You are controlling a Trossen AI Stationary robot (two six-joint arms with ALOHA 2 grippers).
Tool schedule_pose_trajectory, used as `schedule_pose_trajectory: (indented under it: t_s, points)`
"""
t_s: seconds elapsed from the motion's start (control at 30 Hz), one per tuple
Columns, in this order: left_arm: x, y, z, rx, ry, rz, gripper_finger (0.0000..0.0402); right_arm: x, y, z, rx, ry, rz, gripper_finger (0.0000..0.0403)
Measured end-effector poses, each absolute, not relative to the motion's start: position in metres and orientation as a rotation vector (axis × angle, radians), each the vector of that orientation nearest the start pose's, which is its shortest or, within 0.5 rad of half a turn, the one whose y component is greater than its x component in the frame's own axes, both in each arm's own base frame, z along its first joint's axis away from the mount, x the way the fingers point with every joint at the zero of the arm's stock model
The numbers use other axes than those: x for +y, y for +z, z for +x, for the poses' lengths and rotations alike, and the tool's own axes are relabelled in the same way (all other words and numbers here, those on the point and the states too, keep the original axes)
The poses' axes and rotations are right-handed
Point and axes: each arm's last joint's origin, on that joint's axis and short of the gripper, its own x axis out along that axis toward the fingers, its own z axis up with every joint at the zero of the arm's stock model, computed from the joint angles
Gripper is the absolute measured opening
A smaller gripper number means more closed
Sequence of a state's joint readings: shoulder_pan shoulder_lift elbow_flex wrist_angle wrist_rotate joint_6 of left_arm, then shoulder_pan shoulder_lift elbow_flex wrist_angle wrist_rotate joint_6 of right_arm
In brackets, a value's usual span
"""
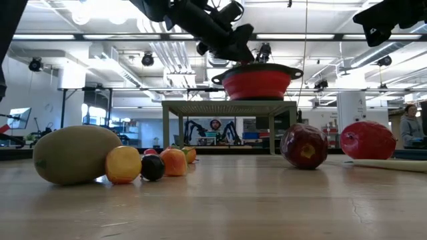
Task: Pick & Place Fruit
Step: Put the red strawberry into the black strainer bowl on the shelf, then put the red raspberry into the black strainer bowl on the shelf
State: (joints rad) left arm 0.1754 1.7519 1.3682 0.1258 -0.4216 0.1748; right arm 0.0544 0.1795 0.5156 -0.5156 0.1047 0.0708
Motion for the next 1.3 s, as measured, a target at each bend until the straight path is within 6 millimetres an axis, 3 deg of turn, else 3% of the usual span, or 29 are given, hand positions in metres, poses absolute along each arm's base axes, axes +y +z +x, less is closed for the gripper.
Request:
schedule_pose_trajectory:
  t_s: [0.37, 0.47, 0.7, 0.9, 1.07, 1.3]
  points:
    - [0.089, 0.301, 0.396, 0.368, 0.606, 0.236, 0.0274, 0.001, 0.271, 0.067, 0.177, -0.057, 0.057, 0.0008]
    - [0.088, 0.308, 0.392, 0.363, 0.624, 0.271, 0.0285, 0.001, 0.271, 0.067, 0.176, -0.057, 0.056, 0.0008]
    - [0.084, 0.347, 0.381, 0.267, 0.635, 0.252, 0.0285, 0.001, 0.271, 0.067, 0.177, -0.057, 0.056, 0.0008]
    - [0.072, 0.367, 0.354, 0.389, 0.602, 0.240, 0.0285, 0.001, 0.271, 0.067, 0.177, -0.057, 0.056, 0.0008]
    - [0.056, 0.383, 0.322, 0.478, 0.580, 0.129, 0.0285, 0.001, 0.271, 0.067, 0.178, -0.057, 0.056, 0.0008]
    - [0.013, 0.391, 0.280, 0.586, 0.505, -0.011, 0.0285, 0.001, 0.271, 0.067, 0.178, -0.057, 0.056, 0.0008]
